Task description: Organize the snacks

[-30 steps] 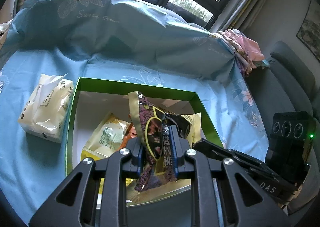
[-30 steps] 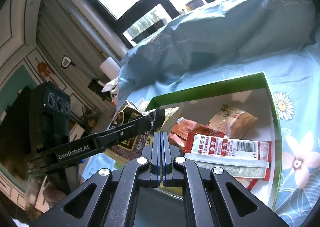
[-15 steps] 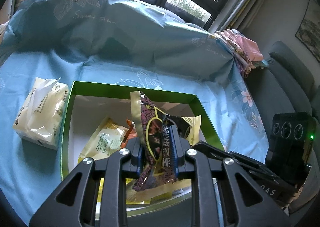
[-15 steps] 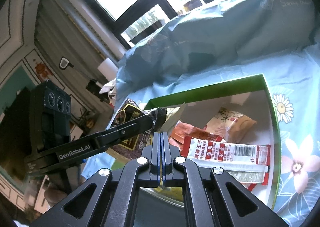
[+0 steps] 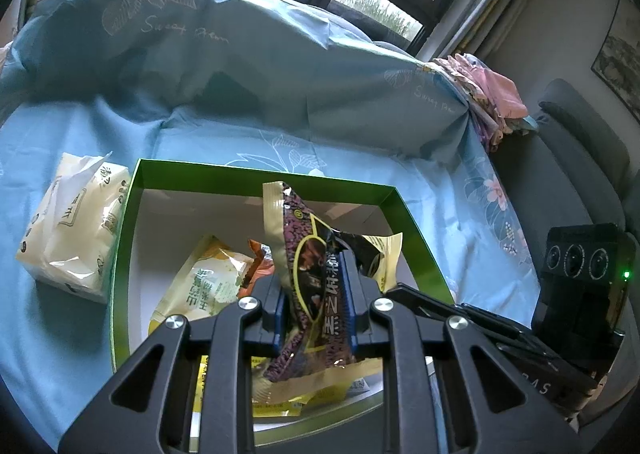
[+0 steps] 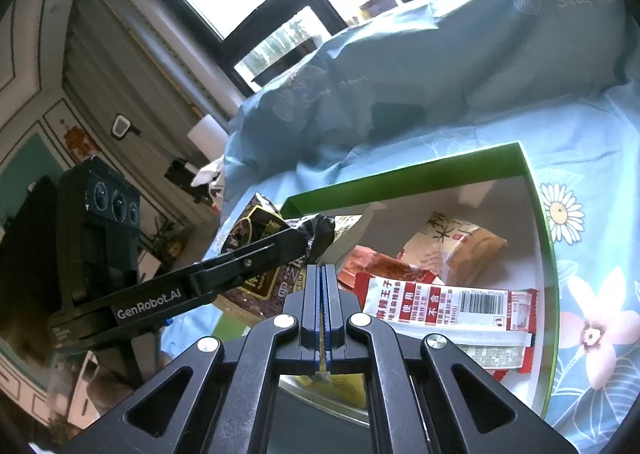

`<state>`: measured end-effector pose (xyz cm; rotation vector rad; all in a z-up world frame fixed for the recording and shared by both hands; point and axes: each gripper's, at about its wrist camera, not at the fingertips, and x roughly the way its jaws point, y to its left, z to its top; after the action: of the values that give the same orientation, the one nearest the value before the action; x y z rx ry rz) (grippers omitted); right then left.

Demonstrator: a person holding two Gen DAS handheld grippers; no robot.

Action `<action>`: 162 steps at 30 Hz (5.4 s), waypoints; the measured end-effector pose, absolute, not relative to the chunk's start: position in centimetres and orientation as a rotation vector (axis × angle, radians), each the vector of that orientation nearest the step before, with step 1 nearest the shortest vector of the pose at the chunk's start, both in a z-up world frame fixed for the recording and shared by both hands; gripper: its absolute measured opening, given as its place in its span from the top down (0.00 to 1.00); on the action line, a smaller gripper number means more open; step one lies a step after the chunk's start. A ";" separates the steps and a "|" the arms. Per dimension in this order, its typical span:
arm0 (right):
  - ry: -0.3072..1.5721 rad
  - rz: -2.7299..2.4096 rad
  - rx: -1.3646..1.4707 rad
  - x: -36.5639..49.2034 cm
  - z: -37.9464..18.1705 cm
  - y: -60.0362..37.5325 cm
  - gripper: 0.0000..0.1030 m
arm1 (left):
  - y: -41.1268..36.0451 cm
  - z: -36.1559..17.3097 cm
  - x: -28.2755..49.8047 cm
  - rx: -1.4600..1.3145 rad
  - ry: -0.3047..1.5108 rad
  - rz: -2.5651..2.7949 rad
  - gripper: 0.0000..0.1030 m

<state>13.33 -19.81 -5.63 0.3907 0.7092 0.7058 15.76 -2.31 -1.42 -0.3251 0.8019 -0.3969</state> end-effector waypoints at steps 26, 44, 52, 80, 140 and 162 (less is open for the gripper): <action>0.722 0.689 0.384 13.5 -6.2 -20.0 0.98 | -2.9 -2.1 16.2 -0.289 0.815 -0.385 0.79; 0.742 0.671 0.370 13.7 -6.4 -19.9 0.98 | -3.3 -2.7 16.5 -0.269 0.837 -0.371 0.79; 0.751 0.666 0.365 13.7 -6.4 -19.9 0.98 | -3.3 -2.9 16.6 -0.259 0.845 -0.365 0.79; 0.771 0.641 0.342 13.9 -6.5 -19.5 0.98 | -3.7 -3.5 16.7 -0.234 0.861 -0.348 0.78; 0.777 0.479 0.220 13.5 -6.1 -19.4 0.89 | -3.6 -3.5 16.6 -0.185 0.879 -0.245 0.33; 0.662 0.309 -0.004 7.8 -0.7 -19.4 0.19 | -2.0 1.7 11.4 -0.115 0.778 -0.079 0.00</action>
<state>7.84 -19.37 -0.75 -0.0037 0.6624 0.3092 11.43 -1.95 1.66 -0.1153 0.7781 -0.0786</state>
